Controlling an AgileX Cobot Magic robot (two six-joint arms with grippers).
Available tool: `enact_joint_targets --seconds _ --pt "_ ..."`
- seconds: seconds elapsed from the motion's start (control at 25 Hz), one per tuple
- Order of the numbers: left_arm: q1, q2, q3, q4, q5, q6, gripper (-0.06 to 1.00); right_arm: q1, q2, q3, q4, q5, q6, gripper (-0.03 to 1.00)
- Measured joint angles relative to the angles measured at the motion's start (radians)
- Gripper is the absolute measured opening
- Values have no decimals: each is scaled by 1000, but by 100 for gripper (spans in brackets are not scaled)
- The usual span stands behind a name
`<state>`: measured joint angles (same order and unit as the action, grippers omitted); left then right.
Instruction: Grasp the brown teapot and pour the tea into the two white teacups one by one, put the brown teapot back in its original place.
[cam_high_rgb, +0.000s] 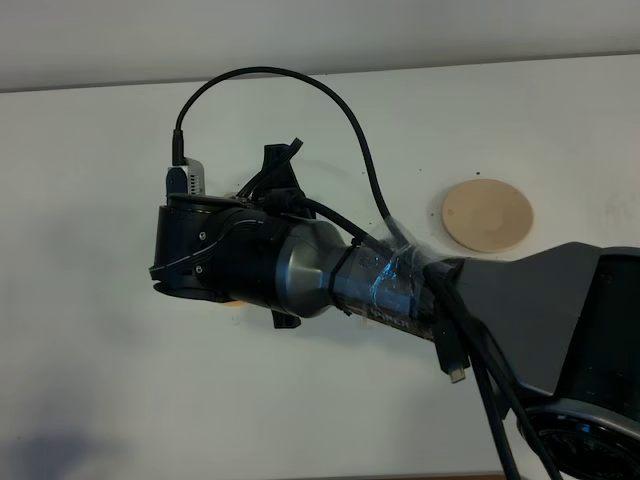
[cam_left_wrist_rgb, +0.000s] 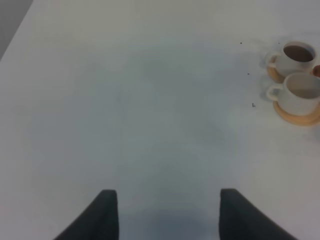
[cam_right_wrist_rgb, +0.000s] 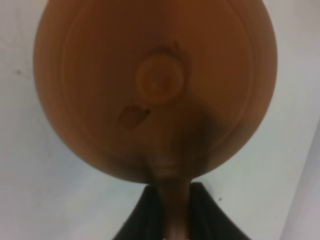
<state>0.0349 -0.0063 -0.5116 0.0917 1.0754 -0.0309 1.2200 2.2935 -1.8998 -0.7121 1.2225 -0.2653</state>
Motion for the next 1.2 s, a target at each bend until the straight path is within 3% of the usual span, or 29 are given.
enact_joint_targets --seconds 1.2 --pt "0 0 0 0 0 2 45 49 53 0 -240 -3 -112 9"
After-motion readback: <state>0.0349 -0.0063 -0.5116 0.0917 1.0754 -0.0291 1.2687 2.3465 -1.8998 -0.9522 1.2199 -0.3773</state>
